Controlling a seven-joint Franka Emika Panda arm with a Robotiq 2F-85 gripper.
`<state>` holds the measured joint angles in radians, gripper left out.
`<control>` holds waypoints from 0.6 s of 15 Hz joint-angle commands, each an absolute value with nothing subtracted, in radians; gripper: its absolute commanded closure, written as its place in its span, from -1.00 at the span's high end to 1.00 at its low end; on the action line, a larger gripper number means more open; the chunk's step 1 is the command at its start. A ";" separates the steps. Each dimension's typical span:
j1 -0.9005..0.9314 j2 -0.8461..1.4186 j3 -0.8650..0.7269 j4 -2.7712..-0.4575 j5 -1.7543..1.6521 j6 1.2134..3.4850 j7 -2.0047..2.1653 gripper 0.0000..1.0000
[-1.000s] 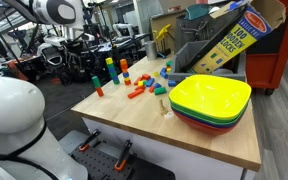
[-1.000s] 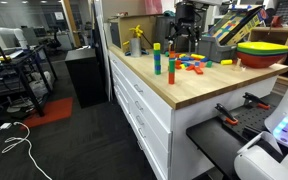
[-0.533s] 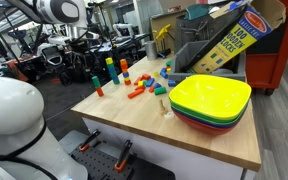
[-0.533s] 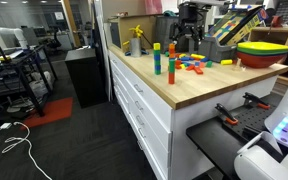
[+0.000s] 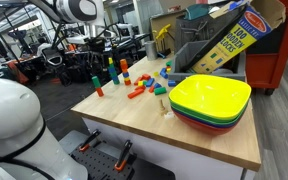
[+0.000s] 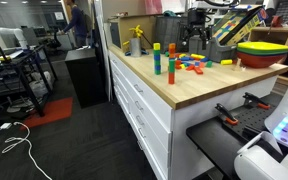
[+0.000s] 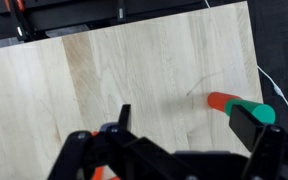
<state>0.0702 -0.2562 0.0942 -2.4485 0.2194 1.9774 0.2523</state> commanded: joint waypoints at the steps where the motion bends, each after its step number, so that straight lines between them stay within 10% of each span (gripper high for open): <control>1: 0.038 -0.170 0.058 -2.386 0.223 1.975 0.240 1.00; 9: -0.019 0.004 -0.017 -2.279 0.252 1.995 0.250 1.00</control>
<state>0.0010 -0.0606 0.0027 -2.3376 0.2317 1.9956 0.2515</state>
